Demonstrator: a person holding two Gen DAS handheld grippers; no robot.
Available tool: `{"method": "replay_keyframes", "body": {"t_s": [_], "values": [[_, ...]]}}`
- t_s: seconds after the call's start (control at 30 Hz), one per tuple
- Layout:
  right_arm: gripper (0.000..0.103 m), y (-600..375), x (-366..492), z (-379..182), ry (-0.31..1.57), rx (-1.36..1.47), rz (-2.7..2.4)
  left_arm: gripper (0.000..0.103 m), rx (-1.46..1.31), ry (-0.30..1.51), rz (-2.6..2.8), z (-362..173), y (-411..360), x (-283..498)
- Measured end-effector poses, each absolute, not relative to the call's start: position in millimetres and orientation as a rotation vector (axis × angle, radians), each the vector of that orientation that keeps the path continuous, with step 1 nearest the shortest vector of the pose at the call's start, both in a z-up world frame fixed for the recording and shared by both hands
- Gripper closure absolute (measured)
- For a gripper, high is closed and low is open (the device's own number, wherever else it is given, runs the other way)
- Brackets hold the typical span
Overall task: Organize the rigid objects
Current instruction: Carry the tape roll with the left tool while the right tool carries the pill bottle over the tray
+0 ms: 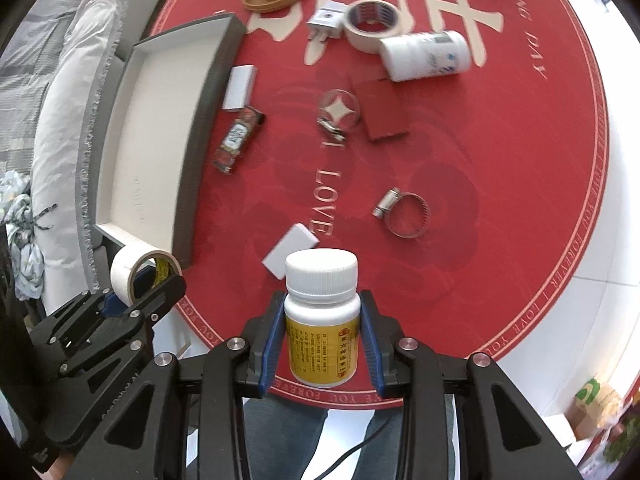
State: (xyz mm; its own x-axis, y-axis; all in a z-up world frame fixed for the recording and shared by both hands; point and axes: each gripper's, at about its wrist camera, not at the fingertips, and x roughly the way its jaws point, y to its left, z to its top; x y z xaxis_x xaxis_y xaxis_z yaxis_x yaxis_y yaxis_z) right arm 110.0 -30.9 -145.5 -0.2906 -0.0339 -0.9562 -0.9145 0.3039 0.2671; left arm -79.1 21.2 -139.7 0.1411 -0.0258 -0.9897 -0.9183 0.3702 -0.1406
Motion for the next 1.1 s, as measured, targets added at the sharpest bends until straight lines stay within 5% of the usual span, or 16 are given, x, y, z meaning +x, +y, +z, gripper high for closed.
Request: {"method": "replay_keyframes", "body": {"t_s": [1.1], "values": [[0.066, 18, 61, -134, 1.569, -0.916, 1.276, 0.071, -1.064, 1.230, 0.959, -144, 58, -116]]}}
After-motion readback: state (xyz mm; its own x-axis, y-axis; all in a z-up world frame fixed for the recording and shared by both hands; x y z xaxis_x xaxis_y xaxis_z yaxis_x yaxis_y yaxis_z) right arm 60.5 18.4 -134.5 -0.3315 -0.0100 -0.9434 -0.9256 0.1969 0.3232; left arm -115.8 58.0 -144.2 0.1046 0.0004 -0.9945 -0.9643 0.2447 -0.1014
